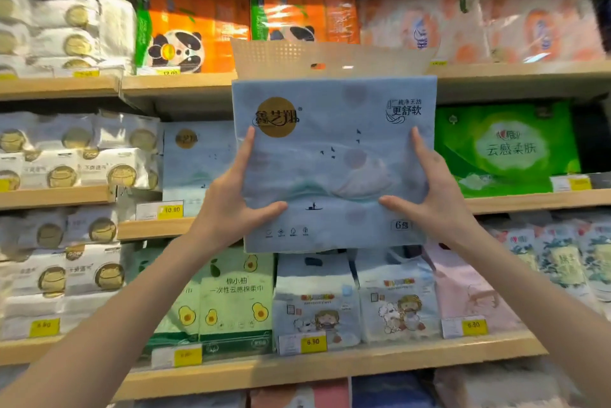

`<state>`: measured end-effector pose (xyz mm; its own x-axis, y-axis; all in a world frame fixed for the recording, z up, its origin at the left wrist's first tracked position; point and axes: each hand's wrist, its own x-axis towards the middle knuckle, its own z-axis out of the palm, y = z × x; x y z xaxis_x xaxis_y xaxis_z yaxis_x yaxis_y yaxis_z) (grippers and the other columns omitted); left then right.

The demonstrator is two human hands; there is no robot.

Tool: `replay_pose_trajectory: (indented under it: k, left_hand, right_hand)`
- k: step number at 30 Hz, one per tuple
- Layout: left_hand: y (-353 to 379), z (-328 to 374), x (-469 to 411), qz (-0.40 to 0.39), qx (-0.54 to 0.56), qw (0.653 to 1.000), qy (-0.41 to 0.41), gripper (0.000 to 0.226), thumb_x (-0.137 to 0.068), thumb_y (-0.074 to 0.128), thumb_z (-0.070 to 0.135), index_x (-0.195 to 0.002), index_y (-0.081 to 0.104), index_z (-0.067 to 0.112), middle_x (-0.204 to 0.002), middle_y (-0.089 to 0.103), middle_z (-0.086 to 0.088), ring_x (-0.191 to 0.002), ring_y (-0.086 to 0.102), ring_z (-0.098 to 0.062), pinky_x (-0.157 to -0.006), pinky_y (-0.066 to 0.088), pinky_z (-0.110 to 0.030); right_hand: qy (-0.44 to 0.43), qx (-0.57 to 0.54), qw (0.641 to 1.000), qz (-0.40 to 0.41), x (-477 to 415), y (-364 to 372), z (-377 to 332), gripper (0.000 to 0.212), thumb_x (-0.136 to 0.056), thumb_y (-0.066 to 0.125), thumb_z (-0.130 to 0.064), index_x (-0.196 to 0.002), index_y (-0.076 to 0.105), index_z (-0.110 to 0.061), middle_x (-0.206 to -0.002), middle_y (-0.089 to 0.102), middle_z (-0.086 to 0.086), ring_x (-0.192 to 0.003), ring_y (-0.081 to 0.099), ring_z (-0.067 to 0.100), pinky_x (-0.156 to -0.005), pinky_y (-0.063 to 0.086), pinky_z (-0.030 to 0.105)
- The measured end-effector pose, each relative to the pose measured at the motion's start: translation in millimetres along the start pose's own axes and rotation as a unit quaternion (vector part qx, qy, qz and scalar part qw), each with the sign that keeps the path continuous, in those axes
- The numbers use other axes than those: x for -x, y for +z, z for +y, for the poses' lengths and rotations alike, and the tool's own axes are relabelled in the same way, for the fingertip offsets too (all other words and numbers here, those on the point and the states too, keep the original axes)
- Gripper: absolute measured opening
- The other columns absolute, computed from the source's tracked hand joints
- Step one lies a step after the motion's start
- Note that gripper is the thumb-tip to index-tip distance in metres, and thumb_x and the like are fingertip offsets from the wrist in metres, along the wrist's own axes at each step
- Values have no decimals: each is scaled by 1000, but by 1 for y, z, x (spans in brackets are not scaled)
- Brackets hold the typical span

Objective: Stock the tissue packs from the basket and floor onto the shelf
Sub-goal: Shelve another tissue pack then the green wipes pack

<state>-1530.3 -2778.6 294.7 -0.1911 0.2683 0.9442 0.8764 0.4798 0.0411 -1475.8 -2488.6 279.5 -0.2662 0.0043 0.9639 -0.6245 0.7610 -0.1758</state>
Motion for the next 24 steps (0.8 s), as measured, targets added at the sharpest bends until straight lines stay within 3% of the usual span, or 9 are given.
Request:
replay_pose_trajectory:
  k: [4,8,12,14,21,24]
  left_hand:
    - [5,-14,-35,16,5,999,40,111,-67,77,39,-145,-1,40,-140,45,8,-121,52,-10,-98,45,-26]
    - [23,-25,-67,35,24,997,69,111,-70,77,35,-146,-4,34,-135,38,20,-121,45,1,-98,38,-11]
    - [49,-37,-92,57,23,995,77,109,-71,76,36,-144,-6,39,-134,32,30,-123,40,3,-98,34,-10]
    - [62,-43,-104,66,8,995,71,110,-72,77,28,-143,-6,38,-137,33,22,-121,38,2,-95,31,-2]
    - [98,-71,-128,67,-44,994,73,111,-73,76,25,-146,-7,30,-151,29,3,-132,37,-10,-104,32,-18]
    - [110,-85,-131,46,-50,995,69,108,-75,73,31,-147,-7,27,-152,26,3,-134,35,-10,-106,30,-15]
  right_hand:
    - [-31,15,999,37,-30,2,11,104,-69,77,-23,-145,7,-29,-138,34,12,-118,30,3,-97,22,11]
    - [-57,30,996,59,-60,-1,29,105,-69,77,-22,-146,6,-24,-138,33,14,-121,30,9,-97,20,9]
    - [-74,41,994,70,-86,2,57,103,-70,77,-22,-145,7,-26,-140,30,15,-130,32,22,-99,22,14]
    - [-74,34,994,74,-96,7,75,103,-70,77,-22,-144,6,-30,-141,30,14,-131,32,25,-100,25,20]
    - [-83,20,994,73,-122,34,133,102,-71,76,-26,-141,2,-32,-137,32,19,-126,38,29,-95,27,20]
    - [-81,15,995,64,-125,46,151,103,-70,77,-24,-144,5,-24,-137,32,20,-127,37,29,-96,25,18]
